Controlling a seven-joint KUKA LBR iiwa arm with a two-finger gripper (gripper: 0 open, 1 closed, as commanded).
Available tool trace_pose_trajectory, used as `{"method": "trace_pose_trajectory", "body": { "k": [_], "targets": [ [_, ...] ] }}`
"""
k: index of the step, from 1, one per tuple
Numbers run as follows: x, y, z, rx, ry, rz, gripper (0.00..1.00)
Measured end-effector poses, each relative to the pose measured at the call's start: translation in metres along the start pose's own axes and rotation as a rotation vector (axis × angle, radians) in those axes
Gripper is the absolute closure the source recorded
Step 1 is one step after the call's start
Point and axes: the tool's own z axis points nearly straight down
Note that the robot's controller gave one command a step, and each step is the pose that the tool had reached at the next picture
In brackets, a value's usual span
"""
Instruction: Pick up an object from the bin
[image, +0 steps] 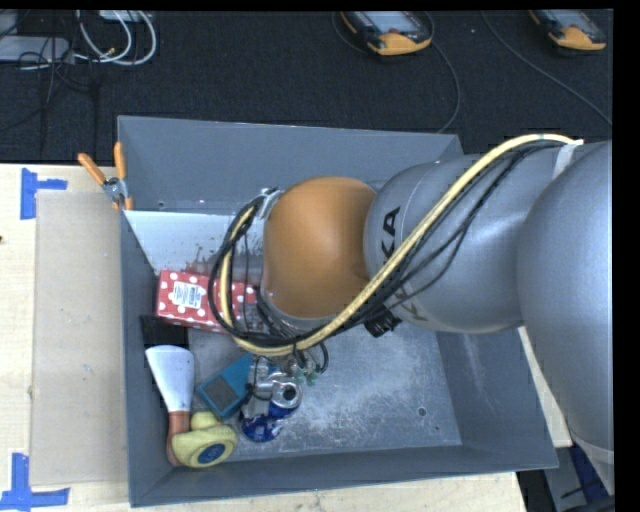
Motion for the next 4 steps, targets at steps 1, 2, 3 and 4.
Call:
{"method": "trace_pose_trajectory", "body": {
  "k": [1, 2, 3, 4],
  "targets": [
    [-0.002, -0.001, -0.004, -0.001, -0.007, 0.004, 0.00],
    [0.000, 0.000, 0.007, -0.002, -0.010, -0.072, 0.00],
    [0.001, -0.012, 0.048, 0.000, -0.006, -0.178, 0.00],
    [0.001, -0.014, 0.058, 0.000, -0.005, -0.163, 0.00]
  ]
}}
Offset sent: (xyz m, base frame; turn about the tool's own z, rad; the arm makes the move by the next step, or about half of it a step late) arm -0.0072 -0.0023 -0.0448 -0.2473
